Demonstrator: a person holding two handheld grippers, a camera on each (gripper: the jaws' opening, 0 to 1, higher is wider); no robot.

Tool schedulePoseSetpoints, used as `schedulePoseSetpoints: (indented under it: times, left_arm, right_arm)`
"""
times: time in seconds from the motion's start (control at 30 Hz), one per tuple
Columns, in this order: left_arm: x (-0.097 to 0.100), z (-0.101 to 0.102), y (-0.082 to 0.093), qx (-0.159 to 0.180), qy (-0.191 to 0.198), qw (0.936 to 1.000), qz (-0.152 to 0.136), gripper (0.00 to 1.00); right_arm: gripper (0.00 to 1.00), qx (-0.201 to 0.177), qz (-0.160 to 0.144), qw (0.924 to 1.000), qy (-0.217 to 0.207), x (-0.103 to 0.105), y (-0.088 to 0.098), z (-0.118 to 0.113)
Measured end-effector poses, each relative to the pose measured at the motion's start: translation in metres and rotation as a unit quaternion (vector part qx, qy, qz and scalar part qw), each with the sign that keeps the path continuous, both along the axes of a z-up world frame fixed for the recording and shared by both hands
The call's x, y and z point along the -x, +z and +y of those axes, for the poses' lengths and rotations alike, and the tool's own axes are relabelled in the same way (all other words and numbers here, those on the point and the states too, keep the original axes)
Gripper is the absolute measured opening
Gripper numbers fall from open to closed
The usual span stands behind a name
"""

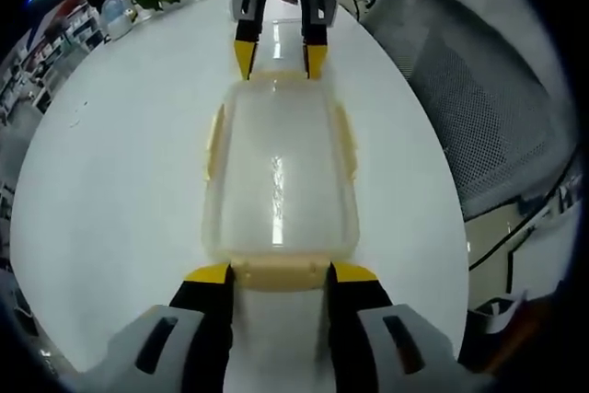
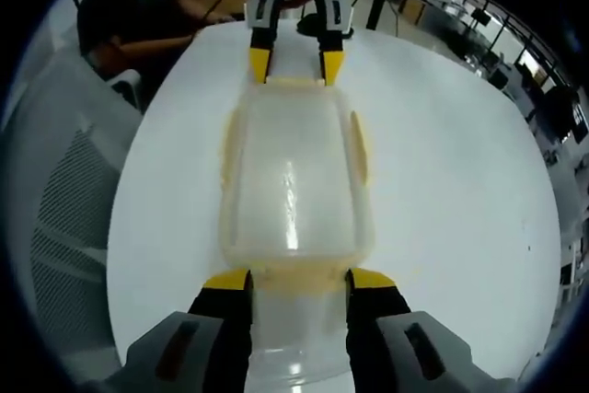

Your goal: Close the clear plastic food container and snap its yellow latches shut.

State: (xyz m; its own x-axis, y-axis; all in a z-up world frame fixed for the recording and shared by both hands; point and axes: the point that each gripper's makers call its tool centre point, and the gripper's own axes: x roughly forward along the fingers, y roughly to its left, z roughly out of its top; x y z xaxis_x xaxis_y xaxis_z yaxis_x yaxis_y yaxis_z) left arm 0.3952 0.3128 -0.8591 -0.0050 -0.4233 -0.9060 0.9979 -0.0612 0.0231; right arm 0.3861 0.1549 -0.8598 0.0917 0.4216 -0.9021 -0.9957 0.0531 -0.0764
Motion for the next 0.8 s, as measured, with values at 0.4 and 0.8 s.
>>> schedulePoseSetpoints:
  times: [0.4, 0.8]
  left_arm:
    - [0.0015, -0.0025, 0.0009, -0.004, 0.026, 0.9997, 0.001, 0.39]
    - [0.0069, -0.0065, 0.0067, -0.009, 0.028, 0.9995, -0.004, 0.39]
  right_arm:
    - [0.38, 0.001, 0.002, 1.0000, -0.002, -0.0016, 0.0005, -0.0032]
    - [0.38, -0.008, 0.005, 0.9999, 0.005, 0.0022, 0.0086, -0.0079]
